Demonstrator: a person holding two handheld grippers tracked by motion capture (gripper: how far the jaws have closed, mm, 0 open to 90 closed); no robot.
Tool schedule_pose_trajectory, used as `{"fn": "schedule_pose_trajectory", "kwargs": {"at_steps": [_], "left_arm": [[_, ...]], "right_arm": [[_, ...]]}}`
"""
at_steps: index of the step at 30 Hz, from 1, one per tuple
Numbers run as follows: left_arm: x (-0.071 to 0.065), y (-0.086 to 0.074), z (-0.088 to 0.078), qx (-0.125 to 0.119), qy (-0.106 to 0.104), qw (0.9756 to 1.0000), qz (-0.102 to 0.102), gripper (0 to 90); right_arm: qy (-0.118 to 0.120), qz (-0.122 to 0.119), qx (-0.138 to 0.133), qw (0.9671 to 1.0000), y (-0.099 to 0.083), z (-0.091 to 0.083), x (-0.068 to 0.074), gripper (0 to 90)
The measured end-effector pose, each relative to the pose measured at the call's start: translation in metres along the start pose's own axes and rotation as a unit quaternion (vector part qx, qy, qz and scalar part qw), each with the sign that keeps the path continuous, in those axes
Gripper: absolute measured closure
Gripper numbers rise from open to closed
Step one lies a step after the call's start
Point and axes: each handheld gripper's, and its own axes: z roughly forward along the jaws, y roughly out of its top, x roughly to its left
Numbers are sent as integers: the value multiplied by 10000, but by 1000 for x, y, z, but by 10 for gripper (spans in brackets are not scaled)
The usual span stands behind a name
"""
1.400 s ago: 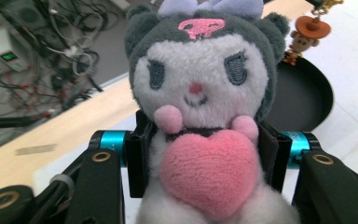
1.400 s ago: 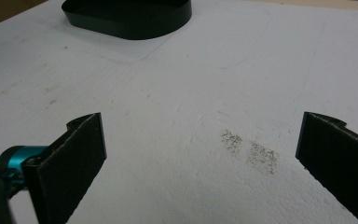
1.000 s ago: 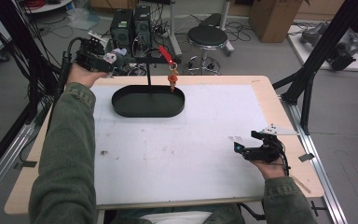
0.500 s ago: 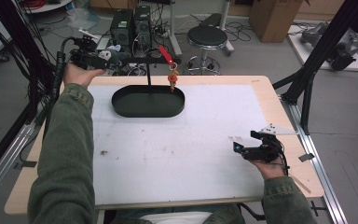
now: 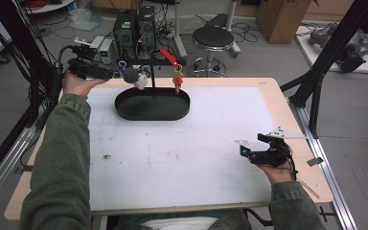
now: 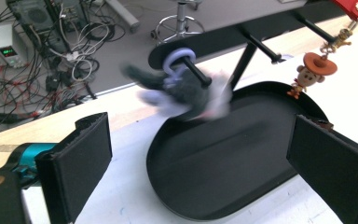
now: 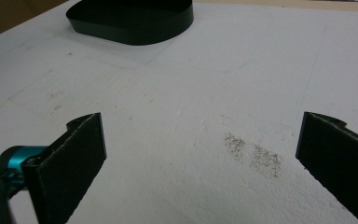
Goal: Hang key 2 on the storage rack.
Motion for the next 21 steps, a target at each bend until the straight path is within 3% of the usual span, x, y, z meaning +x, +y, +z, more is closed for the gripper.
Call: {"fn": "schedule_pose_trajectory", "kwargs": {"at_steps": [3, 9, 14, 21], "left_arm": [[-5, -9, -1, -159, -2, 9997, 199, 61], [-10, -20, -3, -106, -112, 9991, 397, 56], [-13, -30, -8, -226, -209, 9989, 351, 56], [-15, -48, -18, -203, -278, 9987, 376, 56]], "right_arm": [[0, 14, 9, 10000, 0, 0, 2, 6], [16, 16, 3, 10000, 1, 0, 1, 6], [-5, -16, -14, 10000, 1, 0, 1, 6], [2, 50, 4, 10000, 0, -1, 2, 6]]}}
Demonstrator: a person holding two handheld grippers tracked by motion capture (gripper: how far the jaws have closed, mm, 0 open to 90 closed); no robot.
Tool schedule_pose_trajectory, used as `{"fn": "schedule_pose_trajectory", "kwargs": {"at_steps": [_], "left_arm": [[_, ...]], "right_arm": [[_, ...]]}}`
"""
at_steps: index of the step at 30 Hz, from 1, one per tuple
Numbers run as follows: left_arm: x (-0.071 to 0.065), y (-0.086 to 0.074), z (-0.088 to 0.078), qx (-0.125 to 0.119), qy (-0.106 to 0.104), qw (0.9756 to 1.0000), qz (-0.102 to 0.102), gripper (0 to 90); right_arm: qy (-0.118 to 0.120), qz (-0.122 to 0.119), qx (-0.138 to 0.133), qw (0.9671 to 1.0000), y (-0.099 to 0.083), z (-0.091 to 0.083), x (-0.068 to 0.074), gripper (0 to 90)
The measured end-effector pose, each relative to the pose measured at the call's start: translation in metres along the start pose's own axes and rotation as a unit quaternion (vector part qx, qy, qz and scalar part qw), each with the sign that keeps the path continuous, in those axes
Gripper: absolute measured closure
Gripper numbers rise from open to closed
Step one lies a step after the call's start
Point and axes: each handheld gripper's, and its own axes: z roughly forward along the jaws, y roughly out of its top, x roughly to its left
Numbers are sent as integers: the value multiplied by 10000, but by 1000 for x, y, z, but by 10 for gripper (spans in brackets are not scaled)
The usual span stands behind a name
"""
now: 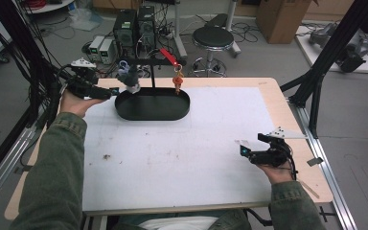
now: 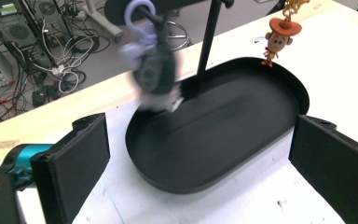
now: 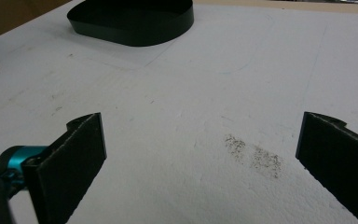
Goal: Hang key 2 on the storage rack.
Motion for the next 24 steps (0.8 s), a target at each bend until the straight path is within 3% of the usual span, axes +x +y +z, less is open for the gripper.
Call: {"fn": "schedule_pose_trajectory", "kwargs": {"at_steps": [13, 17, 24], "left_arm": [[-1, -30, -8, -55, -47, 9999, -136, 56], [-2, -38, -9, -43, -225, 9994, -276, 56], [-7, -52, -14, -20, -278, 9993, -235, 56]], "right_arm": [[-15, -42, 0, 10000, 0, 1, -1, 6], [-14, -22, 28, 10000, 0, 1, 0, 6], [-14, -43, 38, 10000, 0, 1, 0, 6]]}}
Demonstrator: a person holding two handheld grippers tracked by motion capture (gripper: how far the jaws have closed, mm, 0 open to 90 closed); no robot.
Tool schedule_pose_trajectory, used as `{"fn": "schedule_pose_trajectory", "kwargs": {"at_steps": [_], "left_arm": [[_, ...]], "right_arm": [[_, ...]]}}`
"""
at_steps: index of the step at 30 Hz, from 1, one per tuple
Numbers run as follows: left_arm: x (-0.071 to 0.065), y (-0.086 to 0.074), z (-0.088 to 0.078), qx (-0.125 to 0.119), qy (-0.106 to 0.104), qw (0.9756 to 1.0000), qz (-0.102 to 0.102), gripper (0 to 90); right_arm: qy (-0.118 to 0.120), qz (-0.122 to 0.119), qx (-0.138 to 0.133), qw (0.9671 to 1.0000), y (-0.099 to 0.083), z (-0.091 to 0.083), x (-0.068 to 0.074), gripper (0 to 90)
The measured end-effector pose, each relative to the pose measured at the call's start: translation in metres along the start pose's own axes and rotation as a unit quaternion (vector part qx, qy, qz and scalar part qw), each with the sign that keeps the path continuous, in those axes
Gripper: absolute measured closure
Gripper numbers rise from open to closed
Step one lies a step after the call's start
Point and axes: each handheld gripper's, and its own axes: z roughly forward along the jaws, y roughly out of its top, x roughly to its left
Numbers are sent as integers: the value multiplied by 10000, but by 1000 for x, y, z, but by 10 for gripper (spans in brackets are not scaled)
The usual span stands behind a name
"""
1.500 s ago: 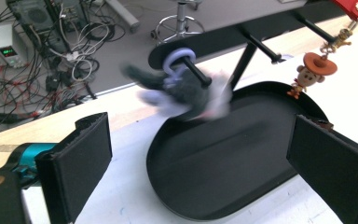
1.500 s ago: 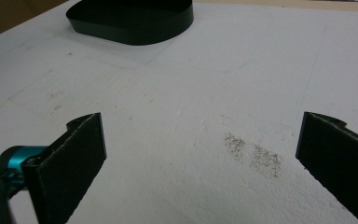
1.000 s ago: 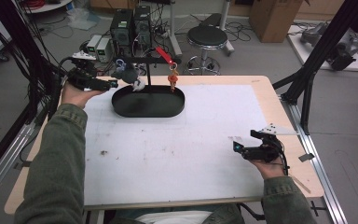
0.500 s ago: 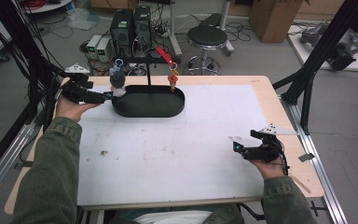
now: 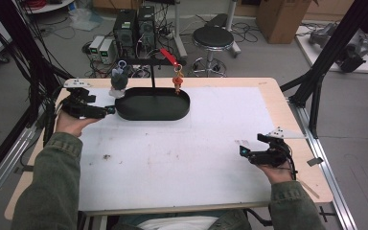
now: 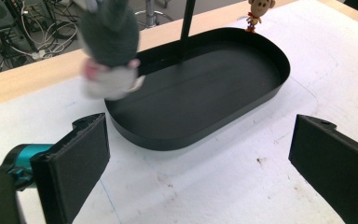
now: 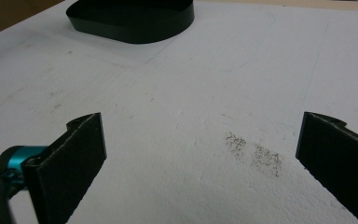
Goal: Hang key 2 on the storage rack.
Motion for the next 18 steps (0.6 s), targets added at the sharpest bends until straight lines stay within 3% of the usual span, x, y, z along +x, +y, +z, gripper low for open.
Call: {"fn": "schedule_pose_trajectory", "kwargs": {"at_steps": [18], "left_arm": [[3, -47, -11, -76, -19, 9993, -360, 56]], "right_arm": [[-14, 27, 5, 10000, -1, 0, 0, 6]]}}
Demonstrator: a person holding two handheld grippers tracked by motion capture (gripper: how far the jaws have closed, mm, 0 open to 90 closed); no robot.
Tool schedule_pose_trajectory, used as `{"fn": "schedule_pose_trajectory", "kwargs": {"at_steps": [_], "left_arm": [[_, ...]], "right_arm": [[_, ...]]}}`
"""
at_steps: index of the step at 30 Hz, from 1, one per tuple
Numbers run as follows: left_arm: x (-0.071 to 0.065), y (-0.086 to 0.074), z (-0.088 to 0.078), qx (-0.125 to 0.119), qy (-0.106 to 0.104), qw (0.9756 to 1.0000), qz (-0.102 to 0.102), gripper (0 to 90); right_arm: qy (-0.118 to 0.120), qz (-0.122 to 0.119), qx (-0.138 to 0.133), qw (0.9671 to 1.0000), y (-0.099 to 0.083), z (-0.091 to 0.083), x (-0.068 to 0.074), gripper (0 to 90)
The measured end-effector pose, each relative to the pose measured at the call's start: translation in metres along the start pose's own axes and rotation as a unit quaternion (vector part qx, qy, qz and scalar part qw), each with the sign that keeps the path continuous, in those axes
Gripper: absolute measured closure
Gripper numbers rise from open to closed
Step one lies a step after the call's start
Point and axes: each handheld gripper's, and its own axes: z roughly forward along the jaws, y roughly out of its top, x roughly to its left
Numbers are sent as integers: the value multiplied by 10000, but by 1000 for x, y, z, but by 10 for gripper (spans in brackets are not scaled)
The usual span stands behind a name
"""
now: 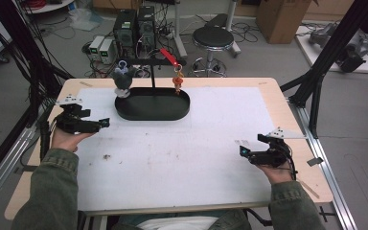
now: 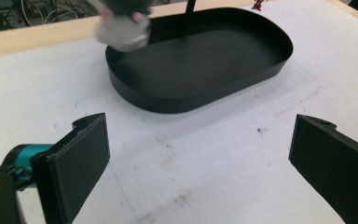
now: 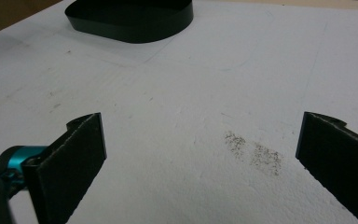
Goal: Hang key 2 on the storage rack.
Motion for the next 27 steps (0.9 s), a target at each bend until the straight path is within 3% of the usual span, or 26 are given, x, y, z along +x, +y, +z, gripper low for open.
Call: {"fn": "schedule_pose_trajectory", "kwargs": {"at_steps": [8, 11, 15, 25, 27], "left_arm": [[-10, -7, -5, 7, 40, 9998, 184, 56], [-11, -12, -7, -21, 15, 9998, 178, 56], [-13, -19, -9, -27, -69, 10000, 5, 56], [-21, -32, -17, -71, 17, 9999, 149, 56], [-21, -36, -18, -89, 117, 9998, 153, 56]], "right_arm": [[17, -24, 3, 10000, 0, 1, 0, 6], [21, -23, 4, 10000, 1, 1, 1, 6], [22, -45, -19, 10000, 1, 1, 0, 6], [-3, -14, -19, 10000, 0, -1, 0, 6], [-13, -8, -21, 10000, -1, -1, 1, 6]]}}
